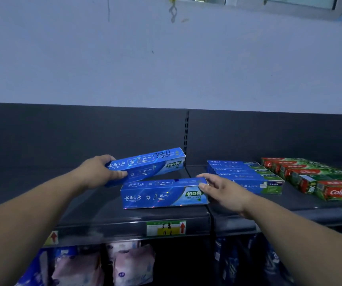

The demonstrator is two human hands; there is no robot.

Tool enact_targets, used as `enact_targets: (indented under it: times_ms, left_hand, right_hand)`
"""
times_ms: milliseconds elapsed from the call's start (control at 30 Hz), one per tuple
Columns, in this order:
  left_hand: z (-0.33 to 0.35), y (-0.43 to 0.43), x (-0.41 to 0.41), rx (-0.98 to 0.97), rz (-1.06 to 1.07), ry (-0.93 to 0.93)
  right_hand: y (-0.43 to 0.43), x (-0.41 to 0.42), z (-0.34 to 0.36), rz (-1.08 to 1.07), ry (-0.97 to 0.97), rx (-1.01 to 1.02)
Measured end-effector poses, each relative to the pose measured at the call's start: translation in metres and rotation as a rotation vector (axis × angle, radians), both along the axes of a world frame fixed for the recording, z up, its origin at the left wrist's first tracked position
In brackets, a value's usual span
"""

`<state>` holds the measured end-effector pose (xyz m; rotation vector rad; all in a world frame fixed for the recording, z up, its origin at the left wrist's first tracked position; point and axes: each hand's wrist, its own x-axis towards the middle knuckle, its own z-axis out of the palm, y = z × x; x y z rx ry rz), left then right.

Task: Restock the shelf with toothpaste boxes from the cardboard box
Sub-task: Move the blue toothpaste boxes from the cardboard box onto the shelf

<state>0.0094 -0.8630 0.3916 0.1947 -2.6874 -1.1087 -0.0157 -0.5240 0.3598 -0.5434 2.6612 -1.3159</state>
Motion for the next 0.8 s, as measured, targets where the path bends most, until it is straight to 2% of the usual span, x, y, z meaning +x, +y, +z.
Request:
enact_targets:
  times_ms: [233, 333, 500, 800]
  left_hand:
    - [0.003, -0.013, -0.027, -0.012, -0.088, -0.082]
    - [0.001, -0.011, -0.035, -0.055, -0.140, -0.143]
    - [-0.009, -0.001, -0.043, -0.103, -0.213, -0.214]
    - [-0.025, -0.001, -0.053, -0.136, -0.108, -0.154]
  right_hand:
    - [-0.006, -0.009, -0.004, 0.059, -0.071, 0.078]
    - [-0.010, -0.012, -0.008, 0.086, -0.122, 0.028]
    - [-0.008, -0.021, -0.010, -0.050, -0.075, -0.088]
    - [-0.012, -0.015, -0.003, -0.093, -0.055, -0.068]
